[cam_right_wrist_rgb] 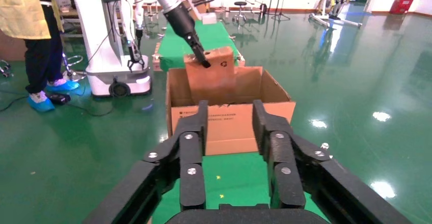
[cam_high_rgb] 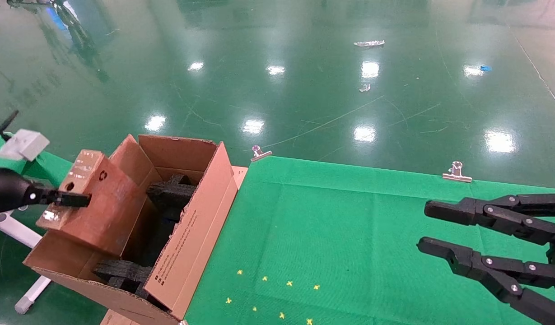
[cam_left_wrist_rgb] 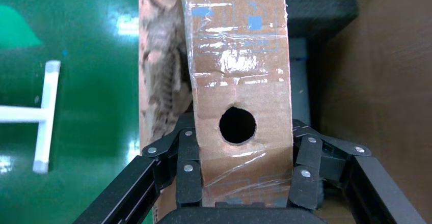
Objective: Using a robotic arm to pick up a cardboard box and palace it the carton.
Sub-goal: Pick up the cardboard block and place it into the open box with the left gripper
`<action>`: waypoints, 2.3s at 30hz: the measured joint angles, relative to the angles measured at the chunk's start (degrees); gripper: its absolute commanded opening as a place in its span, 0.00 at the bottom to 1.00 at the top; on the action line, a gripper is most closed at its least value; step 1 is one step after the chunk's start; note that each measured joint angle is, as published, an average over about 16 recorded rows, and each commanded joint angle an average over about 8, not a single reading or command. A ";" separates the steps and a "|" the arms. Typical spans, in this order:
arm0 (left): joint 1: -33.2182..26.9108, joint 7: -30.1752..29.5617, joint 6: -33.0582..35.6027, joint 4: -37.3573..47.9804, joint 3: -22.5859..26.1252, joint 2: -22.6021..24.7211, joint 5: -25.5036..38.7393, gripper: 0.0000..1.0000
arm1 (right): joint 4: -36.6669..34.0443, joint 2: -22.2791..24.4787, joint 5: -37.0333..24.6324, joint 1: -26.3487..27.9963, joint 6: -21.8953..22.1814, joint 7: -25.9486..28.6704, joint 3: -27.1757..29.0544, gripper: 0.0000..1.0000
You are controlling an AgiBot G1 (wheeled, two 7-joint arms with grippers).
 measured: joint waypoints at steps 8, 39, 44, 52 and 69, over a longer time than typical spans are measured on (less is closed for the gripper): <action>4.51 -0.20 -4.63 2.56 1.47 0.88 -1.23 0.00 | 0.00 0.01 0.02 0.01 0.01 -0.01 -0.03 1.00; 18.14 5.78 -10.07 19.84 3.98 15.61 -6.38 0.00 | 0.00 0.05 0.09 0.03 0.06 -0.06 -0.13 1.00; 20.58 8.88 -9.27 25.03 3.56 18.94 -8.13 0.06 | 0.00 0.06 0.10 0.03 0.06 -0.07 -0.14 1.00; 21.63 13.93 -7.53 31.66 2.09 21.89 -10.86 1.00 | 0.00 0.07 0.12 0.04 0.07 -0.09 -0.17 1.00; 17.63 20.50 -4.73 39.51 0.33 24.03 -12.73 1.00 | 0.00 0.09 0.15 0.05 0.10 -0.11 -0.22 1.00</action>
